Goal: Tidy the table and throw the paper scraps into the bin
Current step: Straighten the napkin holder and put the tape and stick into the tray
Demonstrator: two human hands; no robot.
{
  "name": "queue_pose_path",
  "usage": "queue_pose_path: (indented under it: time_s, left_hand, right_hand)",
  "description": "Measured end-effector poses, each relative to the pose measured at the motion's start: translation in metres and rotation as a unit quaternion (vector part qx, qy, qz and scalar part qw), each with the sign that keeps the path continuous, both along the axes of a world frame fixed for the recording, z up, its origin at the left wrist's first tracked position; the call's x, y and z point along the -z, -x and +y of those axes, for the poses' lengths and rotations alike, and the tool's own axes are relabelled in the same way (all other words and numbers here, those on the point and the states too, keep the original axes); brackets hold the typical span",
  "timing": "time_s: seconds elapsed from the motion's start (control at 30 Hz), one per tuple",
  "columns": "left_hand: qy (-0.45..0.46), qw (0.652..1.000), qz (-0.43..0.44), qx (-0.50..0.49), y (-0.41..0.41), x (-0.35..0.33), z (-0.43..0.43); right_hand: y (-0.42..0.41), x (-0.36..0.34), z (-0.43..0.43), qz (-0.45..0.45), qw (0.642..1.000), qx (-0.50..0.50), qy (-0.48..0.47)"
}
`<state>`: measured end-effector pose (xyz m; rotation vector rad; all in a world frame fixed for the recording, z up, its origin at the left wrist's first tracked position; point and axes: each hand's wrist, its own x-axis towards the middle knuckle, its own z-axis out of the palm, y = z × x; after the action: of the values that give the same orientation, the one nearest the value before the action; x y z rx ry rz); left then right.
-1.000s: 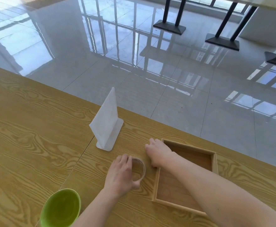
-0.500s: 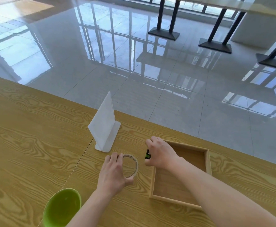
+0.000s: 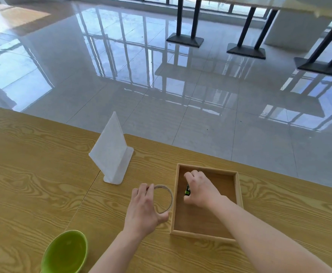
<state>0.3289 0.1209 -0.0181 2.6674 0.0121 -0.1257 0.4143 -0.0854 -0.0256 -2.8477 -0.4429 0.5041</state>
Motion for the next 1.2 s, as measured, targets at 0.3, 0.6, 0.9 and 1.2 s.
queue_pose_path:
  time_s: [0.3,0.6,0.9,1.2]
  left_hand:
    - [-0.002,1.000,0.004,-0.003,0.004,0.000,-0.006]
    - [-0.027,0.995,-0.037,0.089,-0.018,-0.005,-0.055]
    - [-0.020,0.988,-0.048,0.149,-0.027,0.005,-0.080]
    - [-0.124,0.977,-0.059,0.164,-0.047,0.016,-0.080]
  right_hand:
    - [-0.003,0.019,-0.005,0.003,0.995,0.019,-0.097]
    - [0.038,-0.012,-0.029,0.116,0.884,0.244,-0.383]
    - [0.042,0.000,-0.080,0.057,0.869,0.389,-0.301]
    - [0.034,0.014,-0.076,0.017,0.928,0.331,-0.172]
